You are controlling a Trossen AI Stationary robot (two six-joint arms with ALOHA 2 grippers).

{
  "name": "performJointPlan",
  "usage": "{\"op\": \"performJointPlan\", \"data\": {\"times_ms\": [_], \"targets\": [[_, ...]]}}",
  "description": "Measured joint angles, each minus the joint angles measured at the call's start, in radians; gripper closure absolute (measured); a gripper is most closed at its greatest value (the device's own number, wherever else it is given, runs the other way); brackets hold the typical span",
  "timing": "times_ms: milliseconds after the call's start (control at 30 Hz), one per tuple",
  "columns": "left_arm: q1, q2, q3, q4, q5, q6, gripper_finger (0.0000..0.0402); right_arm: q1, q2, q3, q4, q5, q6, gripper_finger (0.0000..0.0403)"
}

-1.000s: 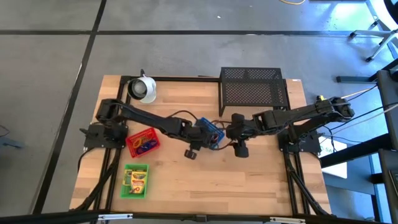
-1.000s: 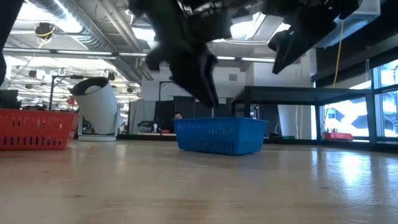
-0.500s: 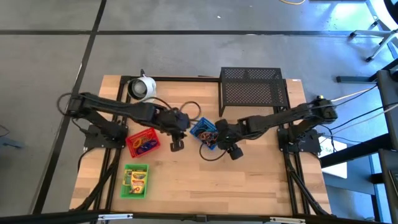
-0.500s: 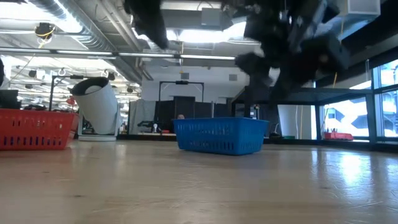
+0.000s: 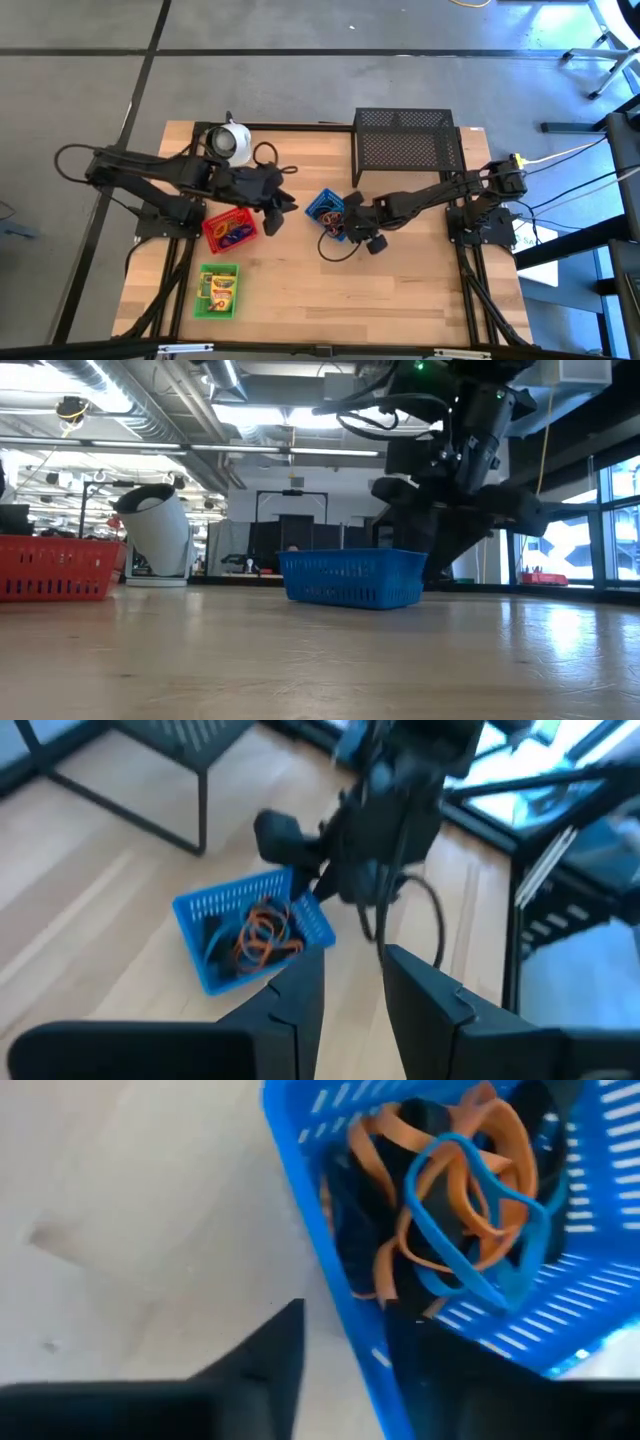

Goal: Pick & Place Office Desk Supplies
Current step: Put the blue bin filled with rubber bands on the shelf

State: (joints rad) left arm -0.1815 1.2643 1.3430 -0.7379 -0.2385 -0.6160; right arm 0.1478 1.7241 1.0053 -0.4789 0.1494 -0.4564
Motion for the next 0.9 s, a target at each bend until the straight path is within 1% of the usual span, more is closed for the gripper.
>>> {"op": "performJointPlan", "data": {"times_ms": [167,200,300,433,600,733,833,900], "targets": [[-0.017,-0.037,0.000,0.056,-0.032,-0.003,0.0304,0.003,0.000,0.000,-0.004,0.087,0.000,0.0375],[-0.021,-0.044,0.000,0.074,-0.033,-0.003,0.0304,0.003,0.000,0.000,-0.008,0.100,0.004,0.0387],[-0.031,-0.064,0.000,0.118,-0.033,-0.003,0.0304,0.005,-0.007,0.000,-0.009,0.102,0.021,0.0386],[-0.036,-0.093,0.000,0.140,-0.033,0.000,0.0304,0.015,-0.069,0.000,-0.004,0.099,0.023,0.0394],[-0.036,-0.120,0.000,0.139,-0.034,0.047,0.0304,0.043,-0.204,0.000,0.030,0.097,-0.037,0.0394],[-0.035,-0.125,0.000,0.137,-0.057,0.101,0.0304,0.048,-0.329,0.012,0.013,0.101,-0.014,0.0394],[-0.035,-0.128,0.000,0.137,-0.083,0.157,0.0304,0.045,-0.416,0.038,-0.029,0.162,0.003,0.0394],[-0.032,-0.129,0.000,0.137,-0.095,0.191,0.0304,0.037,-0.458,0.069,-0.109,0.228,0.007,0.0394]]}}
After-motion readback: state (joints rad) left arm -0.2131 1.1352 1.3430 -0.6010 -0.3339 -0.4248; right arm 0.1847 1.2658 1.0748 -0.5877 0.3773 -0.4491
